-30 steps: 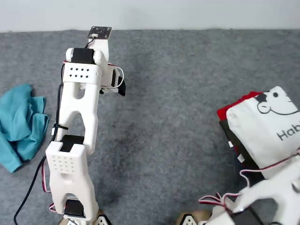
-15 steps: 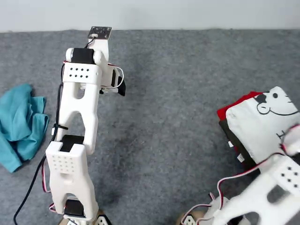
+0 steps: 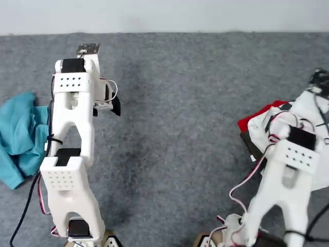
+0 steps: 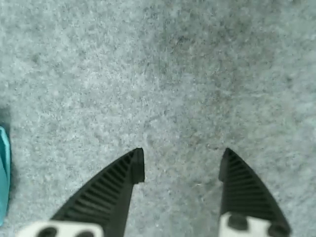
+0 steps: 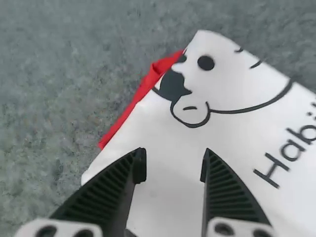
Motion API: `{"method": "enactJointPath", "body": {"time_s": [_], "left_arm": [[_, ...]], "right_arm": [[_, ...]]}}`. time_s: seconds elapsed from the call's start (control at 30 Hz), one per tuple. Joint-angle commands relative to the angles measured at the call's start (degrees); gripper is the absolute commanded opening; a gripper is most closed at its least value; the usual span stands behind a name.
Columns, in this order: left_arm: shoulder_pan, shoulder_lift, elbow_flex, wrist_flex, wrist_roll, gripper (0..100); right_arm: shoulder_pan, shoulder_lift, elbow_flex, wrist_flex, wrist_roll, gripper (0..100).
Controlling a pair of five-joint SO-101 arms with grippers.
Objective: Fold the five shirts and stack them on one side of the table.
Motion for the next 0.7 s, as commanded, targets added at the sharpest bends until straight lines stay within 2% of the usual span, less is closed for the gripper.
{"method": "enactJointPath", "body": {"time_s": [0.0,0.3,0.67], "left_arm": [[-0.26,-3.16,-0.04,1.14,0.09,25],[-0.18,-3.16,0.04,1.14,0.0,25],[-0.35,-3.08,0.13,1.14,0.0,25]], "right_arm": [[-1.27,4.88,0.18,-3.65,-0.35,18.6],[-5.58,13.05,0.0,-5.41,-0.35,18.6],[-4.09,-9.36,0.35,3.56,-0.26,18.6]]}}
